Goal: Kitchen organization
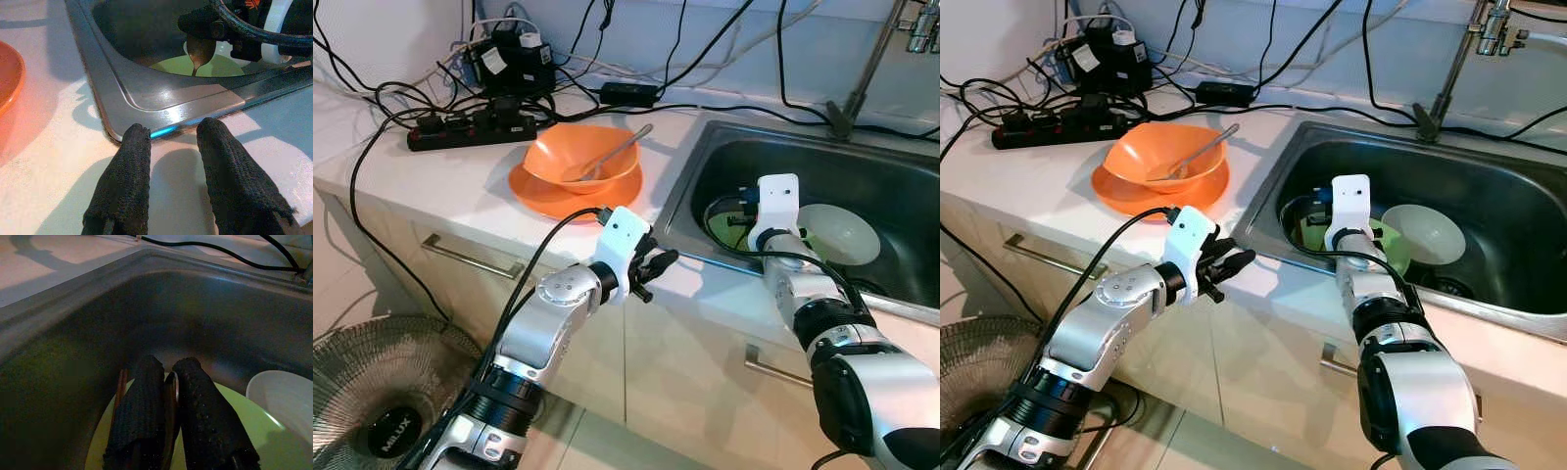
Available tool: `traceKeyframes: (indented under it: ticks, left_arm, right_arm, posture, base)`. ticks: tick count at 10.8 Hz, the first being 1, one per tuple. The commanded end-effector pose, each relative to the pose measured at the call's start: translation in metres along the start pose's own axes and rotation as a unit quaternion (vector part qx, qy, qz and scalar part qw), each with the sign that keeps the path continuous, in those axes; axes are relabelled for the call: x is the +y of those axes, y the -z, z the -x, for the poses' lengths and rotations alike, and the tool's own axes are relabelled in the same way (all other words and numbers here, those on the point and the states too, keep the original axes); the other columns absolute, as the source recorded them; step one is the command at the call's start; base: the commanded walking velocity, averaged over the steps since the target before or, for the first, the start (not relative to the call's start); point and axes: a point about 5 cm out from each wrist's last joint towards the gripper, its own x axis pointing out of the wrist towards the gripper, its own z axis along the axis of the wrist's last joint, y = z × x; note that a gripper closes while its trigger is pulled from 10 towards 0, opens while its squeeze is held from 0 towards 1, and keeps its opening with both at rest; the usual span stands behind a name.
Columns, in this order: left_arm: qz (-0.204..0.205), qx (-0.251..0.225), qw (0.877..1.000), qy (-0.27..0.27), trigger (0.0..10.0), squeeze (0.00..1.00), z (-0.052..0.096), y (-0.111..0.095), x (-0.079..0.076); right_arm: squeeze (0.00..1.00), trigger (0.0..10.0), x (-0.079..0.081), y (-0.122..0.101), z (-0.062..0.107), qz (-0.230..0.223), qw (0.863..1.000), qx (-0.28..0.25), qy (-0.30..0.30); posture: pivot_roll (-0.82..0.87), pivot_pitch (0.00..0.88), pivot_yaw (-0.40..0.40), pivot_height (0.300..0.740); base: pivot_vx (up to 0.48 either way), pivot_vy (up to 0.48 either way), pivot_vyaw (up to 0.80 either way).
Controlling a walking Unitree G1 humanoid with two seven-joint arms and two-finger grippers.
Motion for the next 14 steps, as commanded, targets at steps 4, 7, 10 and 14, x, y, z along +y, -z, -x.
traceKeyframes:
  ticks: [4,7,10,14]
  left_arm:
    - [-0.002,-0.009,1.000,-0.012,10.0,0.00,0.001,-0.004,0.002]
    - [-0.014,-0.025,0.999,-0.035,10.0,0.00,-0.001,-0.009,0.006]
    - [-0.022,-0.040,0.998,-0.053,10.0,0.00,-0.003,-0.013,0.007]
    - [-0.095,-0.104,0.975,-0.172,10.0,0.00,0.003,-0.036,0.031]
  right_arm:
    - [1.00,10.0,0.003,-0.016,-0.003,0.003,1.000,-0.030,-0.004]
    - [0.00,10.0,-0.004,-0.045,-0.005,0.016,0.995,-0.098,0.012]
    - [0.00,10.0,-0.010,-0.071,-0.004,0.012,0.986,-0.163,0.024]
    - [0.00,10.0,0.015,-0.067,0.003,-0.018,0.980,-0.194,-0.042]
  posture:
    - [0.19,0.005,0.019,0.740]
    - [0.18,0.011,0.018,0.740]
    - [0.17,0.016,0.013,0.740]
    - [0.17,0.019,0.009,0.740]
  base:
    - [0.000,0.000,0.00]
    - [0.000,0.000,0.00]
    - [0.000,0.000,0.00]
    - [0.000,0.000,0.00]
